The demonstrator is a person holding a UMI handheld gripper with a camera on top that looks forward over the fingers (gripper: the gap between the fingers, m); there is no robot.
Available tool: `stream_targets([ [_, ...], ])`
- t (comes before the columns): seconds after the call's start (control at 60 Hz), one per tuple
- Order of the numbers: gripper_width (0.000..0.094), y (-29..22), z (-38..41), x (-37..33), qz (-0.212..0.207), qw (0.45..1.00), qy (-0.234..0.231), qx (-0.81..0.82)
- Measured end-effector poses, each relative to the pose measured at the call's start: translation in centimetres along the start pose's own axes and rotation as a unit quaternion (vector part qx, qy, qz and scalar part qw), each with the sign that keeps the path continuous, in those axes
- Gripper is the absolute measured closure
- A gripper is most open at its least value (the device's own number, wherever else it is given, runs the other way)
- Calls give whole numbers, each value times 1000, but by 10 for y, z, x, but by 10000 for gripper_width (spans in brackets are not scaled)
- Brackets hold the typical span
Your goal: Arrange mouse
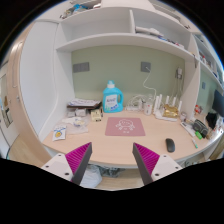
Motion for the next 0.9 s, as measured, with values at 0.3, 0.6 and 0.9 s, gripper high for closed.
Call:
stream_targets([
  [0.3,96,67,-79,21,71,996,45,34],
  [0.6,96,125,-233,76,125,984,115,48],
  [0.9,95,120,-341,190,110,983,128,69],
])
Point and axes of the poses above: the point between the fingertips, and its own axes, seen from behind it with the camera up: z to the left, y down, x forward, the way the camera looks, the point moved 5 cm from there along -x, backward, against the way the camera looks, and after that the axes turned 2 degrees about -x, right-handed, at the moved point
